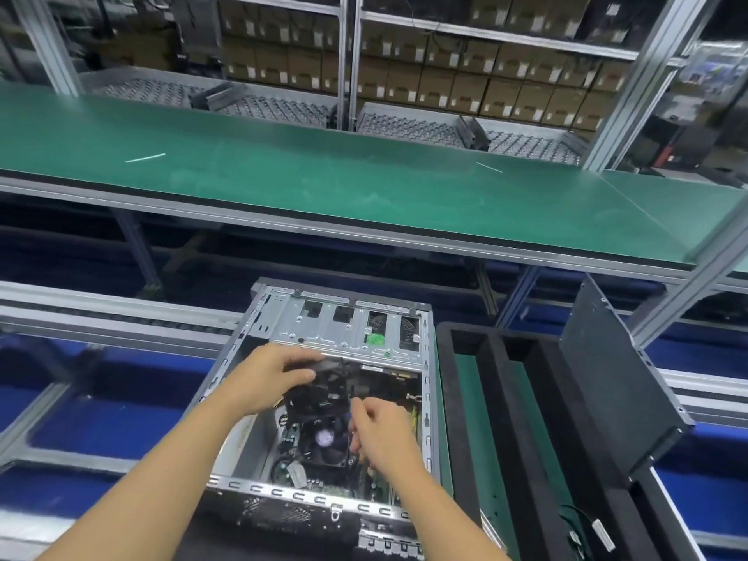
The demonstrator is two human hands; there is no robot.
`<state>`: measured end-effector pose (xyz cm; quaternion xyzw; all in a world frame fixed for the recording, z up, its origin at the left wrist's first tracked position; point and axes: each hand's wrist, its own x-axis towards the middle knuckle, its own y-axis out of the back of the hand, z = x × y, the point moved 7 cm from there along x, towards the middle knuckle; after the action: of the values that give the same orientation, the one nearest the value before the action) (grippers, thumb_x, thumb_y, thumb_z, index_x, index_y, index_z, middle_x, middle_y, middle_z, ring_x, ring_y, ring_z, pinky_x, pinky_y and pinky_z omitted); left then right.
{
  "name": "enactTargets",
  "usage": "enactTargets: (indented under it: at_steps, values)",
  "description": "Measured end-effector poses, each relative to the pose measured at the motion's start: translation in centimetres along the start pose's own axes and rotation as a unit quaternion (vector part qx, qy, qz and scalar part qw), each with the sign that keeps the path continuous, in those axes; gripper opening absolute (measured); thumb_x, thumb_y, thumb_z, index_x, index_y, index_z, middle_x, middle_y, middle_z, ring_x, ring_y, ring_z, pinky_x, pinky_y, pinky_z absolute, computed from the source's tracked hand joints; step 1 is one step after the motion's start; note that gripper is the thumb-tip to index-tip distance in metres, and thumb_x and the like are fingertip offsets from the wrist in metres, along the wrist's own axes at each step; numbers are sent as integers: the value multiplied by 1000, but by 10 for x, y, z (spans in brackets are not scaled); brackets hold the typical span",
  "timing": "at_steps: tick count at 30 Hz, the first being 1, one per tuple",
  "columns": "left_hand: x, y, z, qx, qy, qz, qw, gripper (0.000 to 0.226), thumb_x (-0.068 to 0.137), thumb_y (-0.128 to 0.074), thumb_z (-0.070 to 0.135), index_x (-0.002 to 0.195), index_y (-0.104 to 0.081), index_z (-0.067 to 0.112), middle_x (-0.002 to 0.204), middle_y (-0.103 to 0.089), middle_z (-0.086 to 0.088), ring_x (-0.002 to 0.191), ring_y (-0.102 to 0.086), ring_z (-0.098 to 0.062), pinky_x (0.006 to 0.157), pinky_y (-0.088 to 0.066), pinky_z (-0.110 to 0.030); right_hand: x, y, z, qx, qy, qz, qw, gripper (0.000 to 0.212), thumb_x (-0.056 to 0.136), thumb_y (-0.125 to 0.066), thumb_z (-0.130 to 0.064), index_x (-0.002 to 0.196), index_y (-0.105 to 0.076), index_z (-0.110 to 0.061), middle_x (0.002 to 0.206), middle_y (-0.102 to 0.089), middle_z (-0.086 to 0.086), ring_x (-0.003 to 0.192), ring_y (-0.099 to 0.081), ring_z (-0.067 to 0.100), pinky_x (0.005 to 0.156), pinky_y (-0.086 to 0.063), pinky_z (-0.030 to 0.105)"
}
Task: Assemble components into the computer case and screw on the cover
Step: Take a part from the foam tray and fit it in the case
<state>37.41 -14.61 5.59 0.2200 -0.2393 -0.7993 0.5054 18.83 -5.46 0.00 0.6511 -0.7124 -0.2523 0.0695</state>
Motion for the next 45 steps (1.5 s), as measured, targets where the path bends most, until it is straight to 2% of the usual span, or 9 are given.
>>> enactTargets:
  at_steps: [4,9,13,19,27,32,36,40,45]
  values:
    - [-9,-5,-4,82,-2,-59,995,29,93,-66,31,120,-67,43,102,-69,28,91,-64,10,83,-48,-16,0,12,-10,25,74,86,993,8,99,-58,-31,93,-55,-30,79,-59,-5,62,-49,2,61,-46,22]
    - [-16,-15,-11,56,-4,-91,994,28,94,-65,29,119,-68,41,103,-70,27,91,-66,6,88,-51,-21,0,-8,-11,-32,92,-39,994,32,96,-58,-48,125,-47,-50,101,-60,-10,89,-59,2,74,-46,14]
    - [-16,-16,-13,23,-5,-96,995,27,94,-65,27,115,-68,44,103,-71,27,93,-67,4,89,-51,-22,1,-11,-10,-24,99,-48,994,43,100,-56,-44,141,-49,-36,108,-60,-17,95,-57,-6,76,-47,9]
    - [-13,-15,-9,-113,-7,-40,993,47,85,-77,23,128,-60,37,118,-67,24,113,-60,6,97,-47,-18,2,2,-8,17,86,11,996,31,105,-52,-38,133,-43,-49,107,-62,-13,95,-58,-6,75,-48,12]
    - [-21,-17,-27,-227,65,-29,971,30,80,-81,23,106,-69,33,97,-77,9,95,-72,-7,82,-55,-22,7,3,1,121,16,7,992,37,109,-44,-22,144,-34,-30,120,-67,-1,71,-71,7,67,-55,17]
    - [-18,-8,-22,-209,70,-10,975,29,79,-82,27,106,-72,26,92,-78,6,90,-73,-6,75,-52,-12,11,-8,8,114,-21,-50,992,38,109,-45,-18,145,-40,-27,108,-72,6,73,-75,20,73,-61,29]
    - [-19,-9,-15,-178,58,-36,982,35,77,-84,21,110,-74,27,97,-77,8,94,-72,-7,85,-54,-23,10,-19,15,54,-45,-93,993,31,106,-47,-10,129,-41,-29,91,-75,7,73,-75,19,75,-63,34]
    - [-23,-8,-10,-136,24,-50,989,38,75,-85,13,105,-76,36,100,-75,15,96,-70,-2,78,-53,-11,12,-13,10,68,-19,-53,996,33,102,-42,1,113,-43,-30,110,-70,5,68,-69,13,67,-61,29]
    - [-24,-5,-13,-143,21,-24,989,39,77,-83,9,102,-77,38,103,-74,17,100,-67,1,84,-52,-14,10,-8,5,94,14,-27,995,39,101,-44,0,111,-43,-38,119,-62,-2,73,-69,12,68,-59,26]
